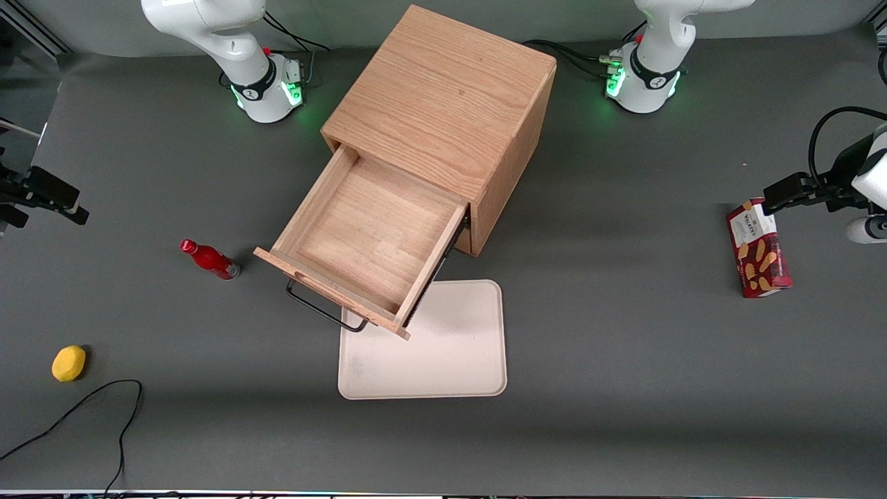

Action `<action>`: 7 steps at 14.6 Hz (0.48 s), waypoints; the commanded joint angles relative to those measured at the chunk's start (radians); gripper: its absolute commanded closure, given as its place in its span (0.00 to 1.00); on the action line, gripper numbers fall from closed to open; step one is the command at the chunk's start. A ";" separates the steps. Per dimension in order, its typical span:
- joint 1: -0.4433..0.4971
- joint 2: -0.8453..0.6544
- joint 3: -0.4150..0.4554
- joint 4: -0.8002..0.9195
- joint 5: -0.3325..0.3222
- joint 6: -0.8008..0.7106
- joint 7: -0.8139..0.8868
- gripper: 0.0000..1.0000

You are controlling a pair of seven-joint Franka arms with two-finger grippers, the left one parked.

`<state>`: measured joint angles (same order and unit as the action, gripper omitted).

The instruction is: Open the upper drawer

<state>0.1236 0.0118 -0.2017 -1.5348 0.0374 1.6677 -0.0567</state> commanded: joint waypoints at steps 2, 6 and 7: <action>-0.021 -0.021 0.019 -0.039 -0.010 0.035 0.011 0.00; -0.012 -0.026 0.018 -0.028 -0.013 0.023 0.014 0.00; -0.012 -0.026 0.018 -0.024 -0.013 0.017 0.014 0.00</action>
<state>0.1179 0.0099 -0.1970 -1.5513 0.0374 1.6861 -0.0567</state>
